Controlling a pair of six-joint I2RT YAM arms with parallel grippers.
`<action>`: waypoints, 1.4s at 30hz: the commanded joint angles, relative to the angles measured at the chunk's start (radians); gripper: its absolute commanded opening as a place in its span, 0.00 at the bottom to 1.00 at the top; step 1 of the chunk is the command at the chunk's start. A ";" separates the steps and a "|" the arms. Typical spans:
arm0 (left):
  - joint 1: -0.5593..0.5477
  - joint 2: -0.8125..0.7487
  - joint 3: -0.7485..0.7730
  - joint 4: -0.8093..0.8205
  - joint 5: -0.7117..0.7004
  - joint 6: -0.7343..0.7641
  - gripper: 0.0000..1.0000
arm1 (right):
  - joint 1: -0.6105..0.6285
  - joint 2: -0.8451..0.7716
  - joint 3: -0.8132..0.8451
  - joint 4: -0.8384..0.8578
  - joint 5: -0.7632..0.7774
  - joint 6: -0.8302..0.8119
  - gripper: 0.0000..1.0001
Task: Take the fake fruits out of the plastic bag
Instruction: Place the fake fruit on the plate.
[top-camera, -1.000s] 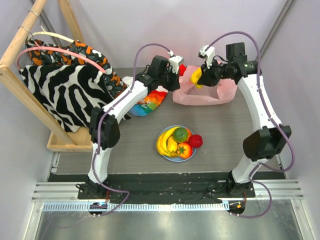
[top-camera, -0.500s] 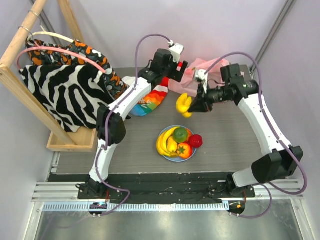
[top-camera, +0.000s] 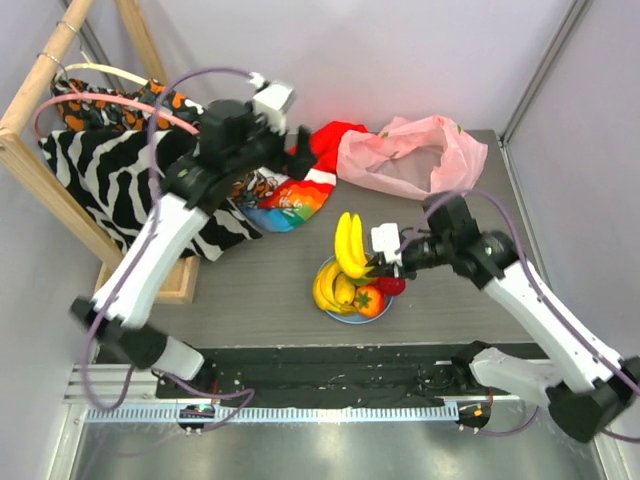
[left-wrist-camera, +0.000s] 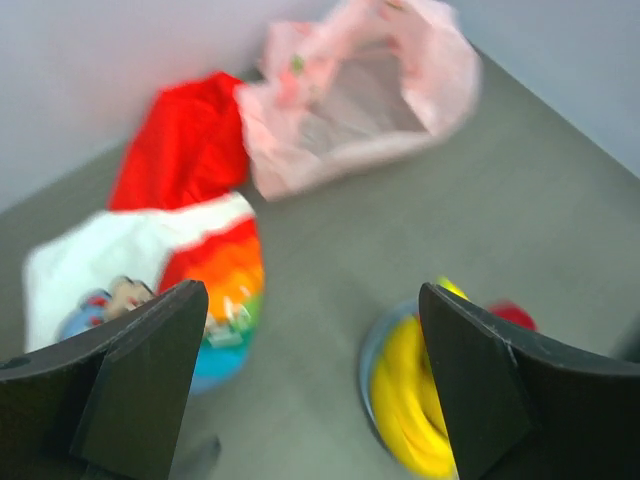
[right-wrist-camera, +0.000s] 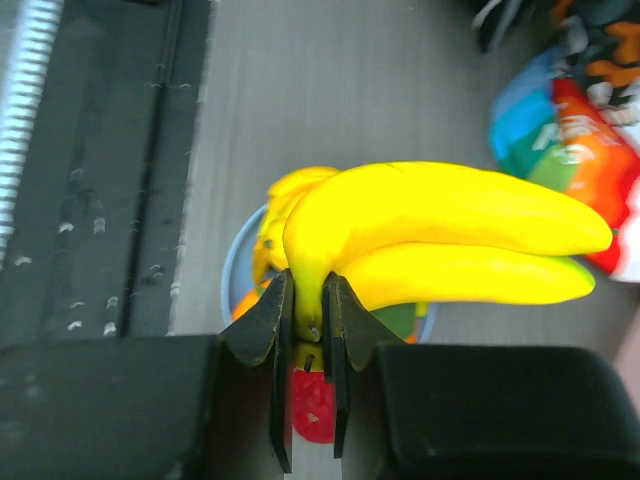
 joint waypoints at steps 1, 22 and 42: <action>0.044 -0.190 -0.290 -0.222 0.395 -0.155 0.88 | 0.071 -0.187 -0.193 0.468 0.265 0.158 0.01; 0.047 -0.135 -0.547 0.120 0.575 -0.642 0.26 | 0.317 -0.060 -0.157 0.564 0.494 0.324 0.01; 0.018 -0.233 -0.536 -0.190 0.239 -0.369 0.00 | 0.139 -0.162 -0.106 0.388 0.768 0.548 1.00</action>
